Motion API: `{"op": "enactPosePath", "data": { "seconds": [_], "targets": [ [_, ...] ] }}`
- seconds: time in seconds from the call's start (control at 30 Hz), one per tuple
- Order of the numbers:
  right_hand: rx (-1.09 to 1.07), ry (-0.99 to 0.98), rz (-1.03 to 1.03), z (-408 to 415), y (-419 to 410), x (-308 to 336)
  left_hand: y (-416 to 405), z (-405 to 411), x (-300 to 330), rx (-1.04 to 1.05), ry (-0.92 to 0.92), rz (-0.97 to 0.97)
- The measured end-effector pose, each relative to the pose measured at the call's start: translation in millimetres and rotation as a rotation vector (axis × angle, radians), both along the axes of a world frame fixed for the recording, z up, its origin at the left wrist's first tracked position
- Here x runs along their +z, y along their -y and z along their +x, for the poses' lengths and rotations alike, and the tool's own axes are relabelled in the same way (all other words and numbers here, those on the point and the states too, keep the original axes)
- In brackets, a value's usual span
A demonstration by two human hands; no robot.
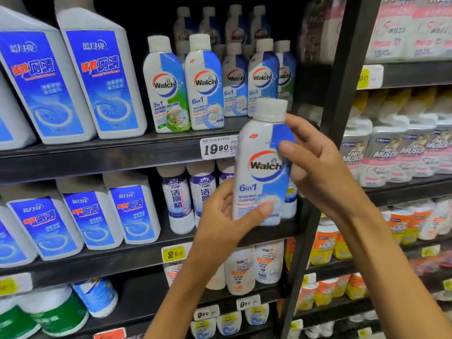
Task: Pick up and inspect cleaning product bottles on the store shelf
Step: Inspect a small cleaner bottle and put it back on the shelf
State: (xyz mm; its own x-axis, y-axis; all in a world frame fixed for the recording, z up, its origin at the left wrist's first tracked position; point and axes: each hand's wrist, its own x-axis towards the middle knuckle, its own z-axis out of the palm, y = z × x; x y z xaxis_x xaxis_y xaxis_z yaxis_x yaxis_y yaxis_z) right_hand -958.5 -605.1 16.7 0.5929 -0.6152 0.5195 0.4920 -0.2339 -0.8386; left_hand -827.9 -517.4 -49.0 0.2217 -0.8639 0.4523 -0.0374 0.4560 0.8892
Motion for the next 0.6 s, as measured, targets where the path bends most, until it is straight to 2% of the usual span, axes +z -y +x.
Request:
{"op": "enactPosePath", "data": {
  "seconds": [0.1, 0.27, 0.5, 0.6],
  "targets": [
    [-0.075, -0.016, -0.132, -3.9, -4.1, -2.7, 6.6, 4.7, 2.4, 0.116, 0.035, -0.074],
    [-0.081, 0.033, -0.237, -4.2, -11.4, 0.5, 13.4, 8.2, 6.4, 0.108, 0.062, -0.132],
    [-0.171, 0.072, -0.144, -2.0, -6.9, 9.3, 9.0, 18.2, 13.3, -0.015, 0.276, 0.023],
    [-0.196, 0.123, -0.092, 4.0, 1.7, 18.5, 16.4, 19.2, 24.3, 0.028, 0.240, -0.014]
  ]
}}
